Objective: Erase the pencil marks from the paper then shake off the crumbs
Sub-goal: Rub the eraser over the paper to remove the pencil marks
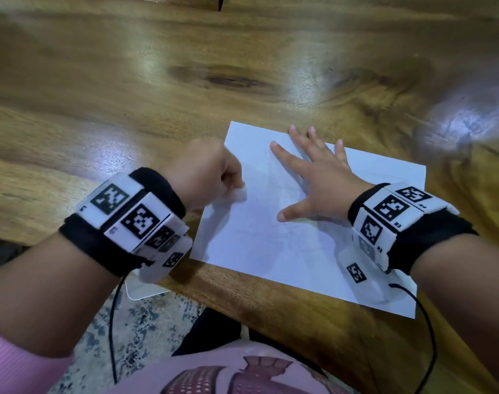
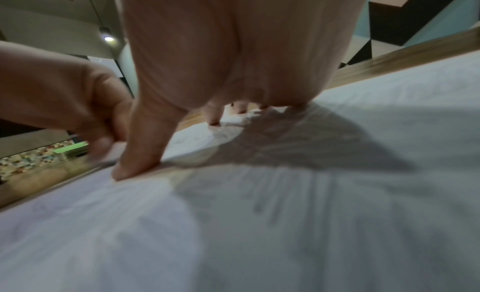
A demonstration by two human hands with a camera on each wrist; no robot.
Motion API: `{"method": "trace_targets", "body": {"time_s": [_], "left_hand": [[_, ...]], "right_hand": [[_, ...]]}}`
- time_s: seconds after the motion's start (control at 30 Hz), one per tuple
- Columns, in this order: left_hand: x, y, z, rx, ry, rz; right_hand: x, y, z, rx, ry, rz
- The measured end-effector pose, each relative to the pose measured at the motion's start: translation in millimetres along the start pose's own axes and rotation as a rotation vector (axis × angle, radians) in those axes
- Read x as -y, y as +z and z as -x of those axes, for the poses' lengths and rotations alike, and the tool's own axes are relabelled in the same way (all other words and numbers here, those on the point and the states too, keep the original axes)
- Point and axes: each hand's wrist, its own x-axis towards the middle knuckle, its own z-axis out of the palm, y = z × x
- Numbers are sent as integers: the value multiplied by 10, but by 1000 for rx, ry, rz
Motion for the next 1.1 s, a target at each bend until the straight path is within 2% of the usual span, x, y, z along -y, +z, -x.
{"method": "trace_targets", "body": {"time_s": [0.07,0.1,0.2,0.23,0.3,0.37,0.4,0.43,0.53,0.57,0.63,0.73,0.77,0.87,0.93,1.0,1.1], "left_hand": [[3,5,54,89,-12,14],[4,4,42,63,-23,28],[12,-15,-81,-149,-77,94],[5,-18,-97,-176,-83,96],[23,-10,-55,-104,-57,65],[57,3,38,72,-44,40],[66,4,68,120,-52,55],[76,9,67,96,-62,68],[66,32,2,-188,-62,90],[56,46,9,-227,-51,95],[72,84,90,-174,-23,79],[86,102,241,22,-15,63],[81,90,233,26,-16,72],[55,60,72,-132,-32,97],[34,63,23,-179,-30,84],[61,78,112,-101,-22,58],[105,82,300,195,-23,34]], "right_hand": [[-1,0,1,0,-3,5],[-1,3,-1,-1,-3,5],[3,-2,5,0,-5,-8],[7,-1,6,0,-6,-9],[8,-3,8,2,-6,-7],[3,-4,6,3,-7,-4],[0,-7,7,3,-6,-3],[1,-6,5,3,-5,-3],[3,-5,8,8,-3,-1],[2,-5,8,8,-3,0],[2,-9,7,10,-3,0],[-1,-12,8,11,-4,4],[-3,-12,7,8,-3,2],[6,-4,6,1,2,-1],[7,0,6,4,2,-3],[4,0,3,6,2,-3],[-2,1,4,9,1,2]]}}
